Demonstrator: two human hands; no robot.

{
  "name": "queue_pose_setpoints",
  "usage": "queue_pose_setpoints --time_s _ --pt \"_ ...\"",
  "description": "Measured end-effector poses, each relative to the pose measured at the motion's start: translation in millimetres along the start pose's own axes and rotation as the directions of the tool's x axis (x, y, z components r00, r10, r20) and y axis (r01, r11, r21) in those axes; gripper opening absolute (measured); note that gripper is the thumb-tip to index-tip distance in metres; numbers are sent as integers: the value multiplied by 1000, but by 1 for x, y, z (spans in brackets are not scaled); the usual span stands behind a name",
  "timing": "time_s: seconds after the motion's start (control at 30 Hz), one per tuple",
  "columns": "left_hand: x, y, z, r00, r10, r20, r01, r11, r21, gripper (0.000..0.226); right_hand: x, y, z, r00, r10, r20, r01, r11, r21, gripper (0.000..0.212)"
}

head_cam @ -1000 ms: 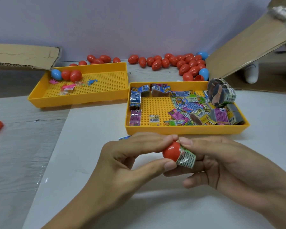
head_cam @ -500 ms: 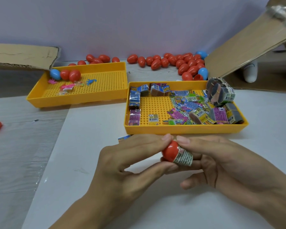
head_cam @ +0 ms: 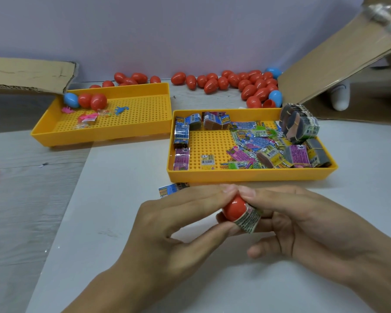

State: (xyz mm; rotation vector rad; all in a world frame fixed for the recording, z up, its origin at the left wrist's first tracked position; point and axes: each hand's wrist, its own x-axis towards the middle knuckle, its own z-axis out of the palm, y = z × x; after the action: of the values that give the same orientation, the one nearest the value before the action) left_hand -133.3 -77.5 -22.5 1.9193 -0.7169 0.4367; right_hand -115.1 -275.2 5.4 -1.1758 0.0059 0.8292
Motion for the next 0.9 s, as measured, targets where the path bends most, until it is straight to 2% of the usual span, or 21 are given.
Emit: queue_pose_setpoints --time_s 0.2,0.57,0.63,0.7,0.8,0.9 --pt "0 -1 1 997 -27 -74 23 998 -50 45 -1 -2 1 1000 2 24 -1 1000 -15 43" --pt "-3 -1 1 997 -73 11 73 996 -41 42 0 2 -1 998 41 -50 -41 999 -6 51" --pt "-3 -2 2 996 -84 11 84 995 -60 43 0 2 1 998 32 -62 -33 999 -6 47" --pt "-3 -3 3 991 -132 -4 130 981 -142 46 0 2 3 996 13 -83 -14 1000 -14 37" --pt "-3 1 6 962 -271 -8 251 901 -354 46 1 4 6 995 -21 -99 17 999 -43 35" --pt "-3 1 9 939 -337 -70 280 867 -413 38 2 4 9 995 -36 -89 34 999 -23 36"
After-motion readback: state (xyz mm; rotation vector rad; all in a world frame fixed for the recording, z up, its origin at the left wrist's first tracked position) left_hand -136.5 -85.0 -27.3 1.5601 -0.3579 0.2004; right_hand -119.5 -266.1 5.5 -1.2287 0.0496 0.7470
